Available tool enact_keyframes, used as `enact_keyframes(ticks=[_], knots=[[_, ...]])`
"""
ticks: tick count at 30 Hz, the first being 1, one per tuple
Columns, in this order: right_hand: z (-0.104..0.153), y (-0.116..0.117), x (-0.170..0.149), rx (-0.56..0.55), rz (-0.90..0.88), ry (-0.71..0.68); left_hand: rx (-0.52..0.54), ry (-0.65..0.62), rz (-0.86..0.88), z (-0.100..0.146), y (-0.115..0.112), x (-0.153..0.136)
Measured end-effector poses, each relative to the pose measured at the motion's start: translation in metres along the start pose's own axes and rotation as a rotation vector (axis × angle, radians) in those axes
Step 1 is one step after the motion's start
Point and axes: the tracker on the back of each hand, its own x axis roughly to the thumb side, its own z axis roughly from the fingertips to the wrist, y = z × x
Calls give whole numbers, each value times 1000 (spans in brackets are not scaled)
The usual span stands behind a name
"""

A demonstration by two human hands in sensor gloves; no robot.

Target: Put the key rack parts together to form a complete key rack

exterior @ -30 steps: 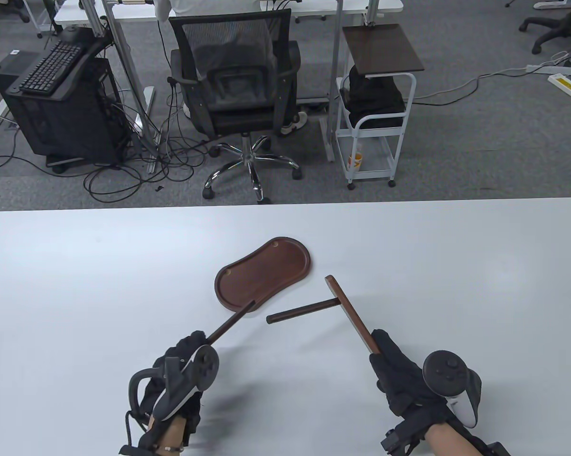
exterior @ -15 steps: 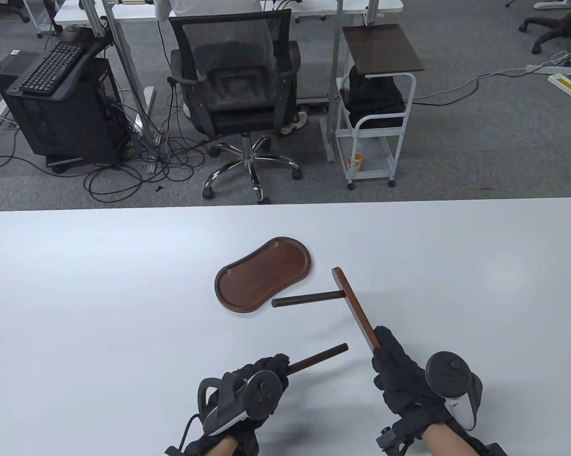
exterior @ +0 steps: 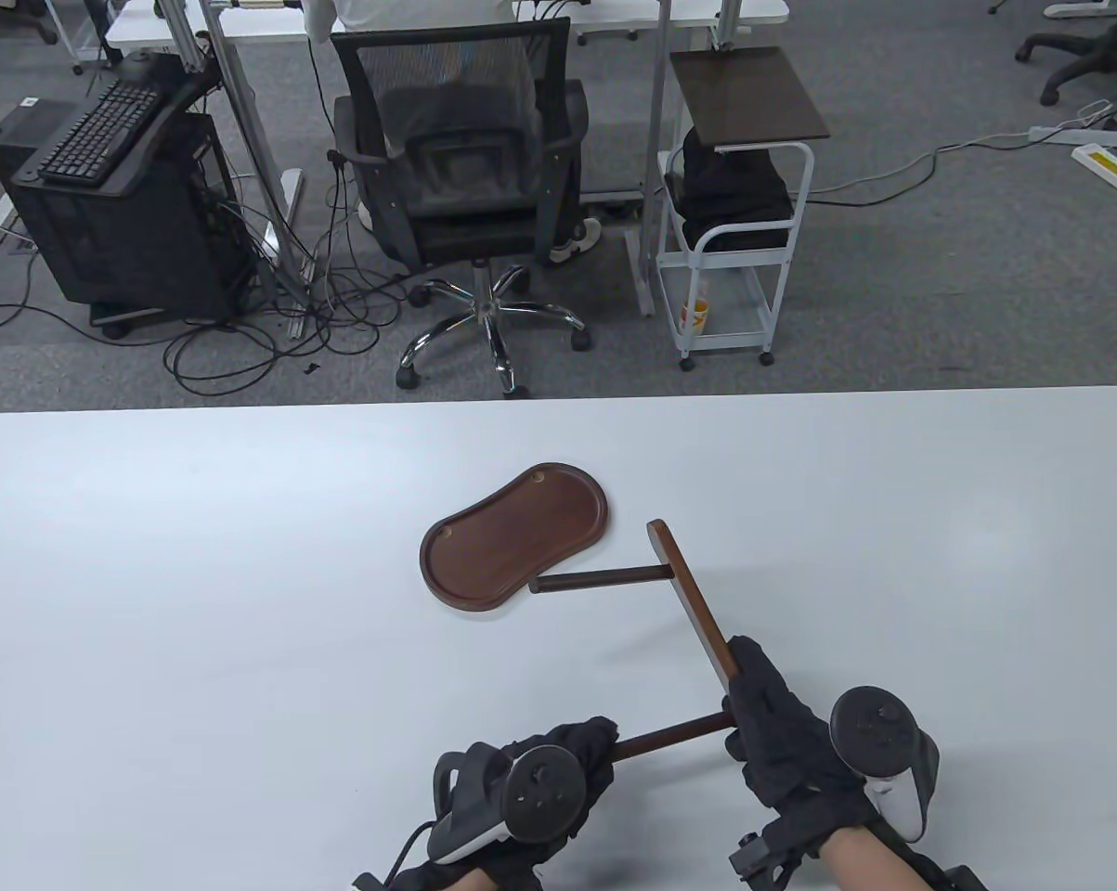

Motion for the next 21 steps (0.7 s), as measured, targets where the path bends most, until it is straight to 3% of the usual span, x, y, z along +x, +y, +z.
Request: enact_keyframes(ticks=[13,21], knots=[[2,5,2,10,-9,8,-3,46,43,-1,-1,-2],[4,11,9,17,137,-40,-13,20,96,0,3,-3]])
